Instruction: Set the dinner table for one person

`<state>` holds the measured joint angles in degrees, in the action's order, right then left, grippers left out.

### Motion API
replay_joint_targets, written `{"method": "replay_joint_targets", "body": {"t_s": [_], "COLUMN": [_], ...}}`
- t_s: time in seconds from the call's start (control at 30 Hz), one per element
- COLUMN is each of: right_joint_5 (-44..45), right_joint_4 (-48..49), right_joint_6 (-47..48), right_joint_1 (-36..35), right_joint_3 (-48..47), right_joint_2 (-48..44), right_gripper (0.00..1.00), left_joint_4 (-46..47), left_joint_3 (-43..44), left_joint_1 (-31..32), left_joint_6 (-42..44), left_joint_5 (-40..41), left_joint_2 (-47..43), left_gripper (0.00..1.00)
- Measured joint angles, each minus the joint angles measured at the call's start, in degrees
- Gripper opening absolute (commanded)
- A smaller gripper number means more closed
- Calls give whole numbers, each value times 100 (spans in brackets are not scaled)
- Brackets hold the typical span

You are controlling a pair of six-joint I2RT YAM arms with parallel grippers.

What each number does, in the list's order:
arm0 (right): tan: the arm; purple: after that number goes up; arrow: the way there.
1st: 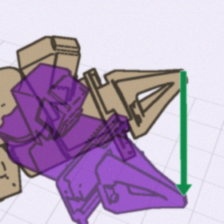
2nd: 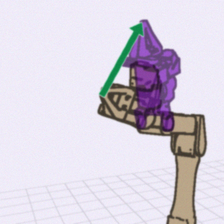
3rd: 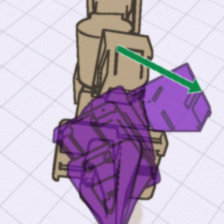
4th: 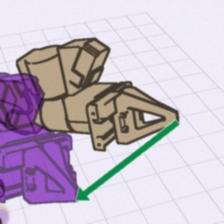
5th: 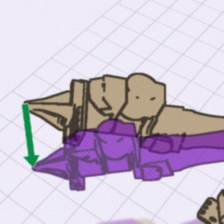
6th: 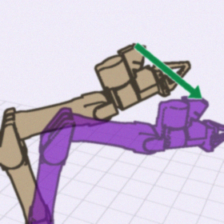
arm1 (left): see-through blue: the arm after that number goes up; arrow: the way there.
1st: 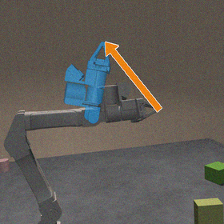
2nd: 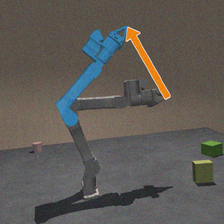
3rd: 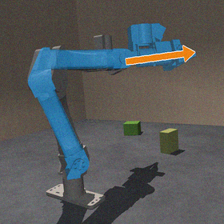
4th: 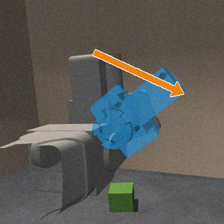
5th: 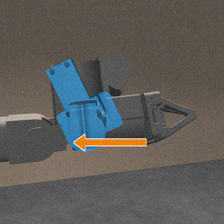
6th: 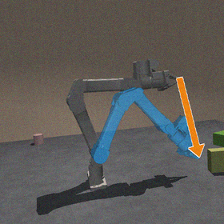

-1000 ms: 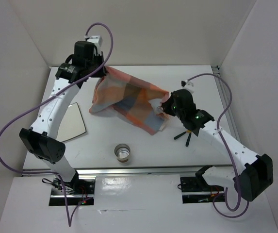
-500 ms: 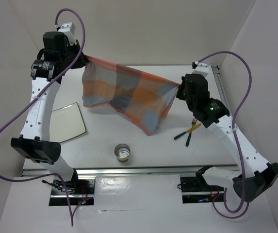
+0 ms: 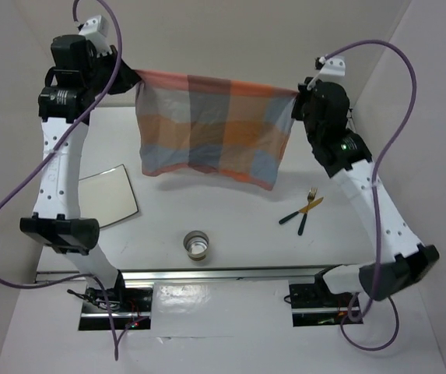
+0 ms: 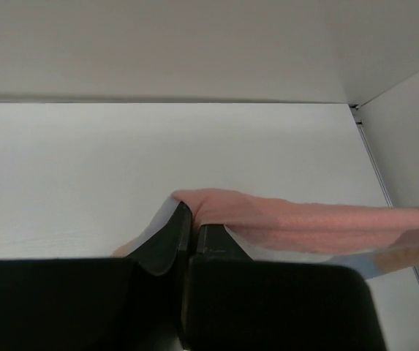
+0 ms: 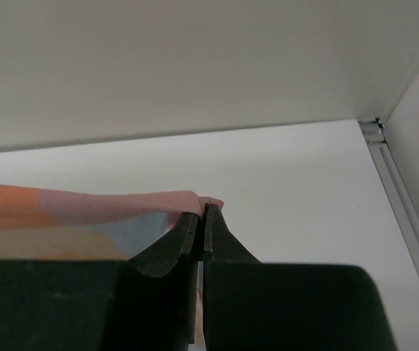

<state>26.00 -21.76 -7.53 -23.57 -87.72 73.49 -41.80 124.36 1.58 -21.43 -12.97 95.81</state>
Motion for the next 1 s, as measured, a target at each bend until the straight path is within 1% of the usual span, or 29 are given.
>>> {"method": "replay_joint_targets", "body": {"t_s": [0.13, 0.17, 0.23, 0.33, 0.43, 0.5, 0.6, 0.67, 0.77, 0.83, 1.0], "right_joint_5": [-866, -1088, -1451, -1915, -2251, -2422, -2608, -2677, -2743, -2809, -2992], "right_joint_4": [656, 713, 846, 1071, 1145, 1215, 1353, 1751, 2149, 2439, 2861], "right_joint_6": [166, 192, 232, 254, 225, 205, 160, 101, -4, -98, -354], "right_joint_1": [876, 1060, 1325, 1567, 1646, 1646, 1646, 1646, 1644, 1644, 1646], "right_joint_3": [-496, -787, -1464, -2553, -3366, -3565, -3526, -3086, -1934, -1014, 1333], "right_joint_2": [1082, 1469, 2262, 3381, 4124, 4319, 4317, 4107, 3543, 3104, 1991], "right_gripper": [0, 0, 0, 0, 0, 0, 0, 0, 0, 0, 0], "left_joint_4": [114, 173, 317, 647, 1003, 1250, 1585, 1952, 2190, 2286, 2660], "left_joint_3": [990, 1305, 1661, 1762, 1762, 1762, 1762, 1622, 1045, 319, -2566], "left_joint_1": [7, 22, 17, -85, -240, -332, -437, -496, -531, -531, -540], "left_joint_6": [-22, -37, -127, -354, -629, -778, -955, -1056, -1073, -1064, -1038], "left_joint_5": [-232, -289, -376, -546, -721, -798, -896, -992, -1097, -1134, -1176], "left_joint_2": [890, 1213, 1729, 2275, 2651, 2787, 2820, 2730, 2430, 2100, 752], "left_gripper": [0, 0, 0, 0, 0, 0, 0, 0, 0, 0, 0]}}
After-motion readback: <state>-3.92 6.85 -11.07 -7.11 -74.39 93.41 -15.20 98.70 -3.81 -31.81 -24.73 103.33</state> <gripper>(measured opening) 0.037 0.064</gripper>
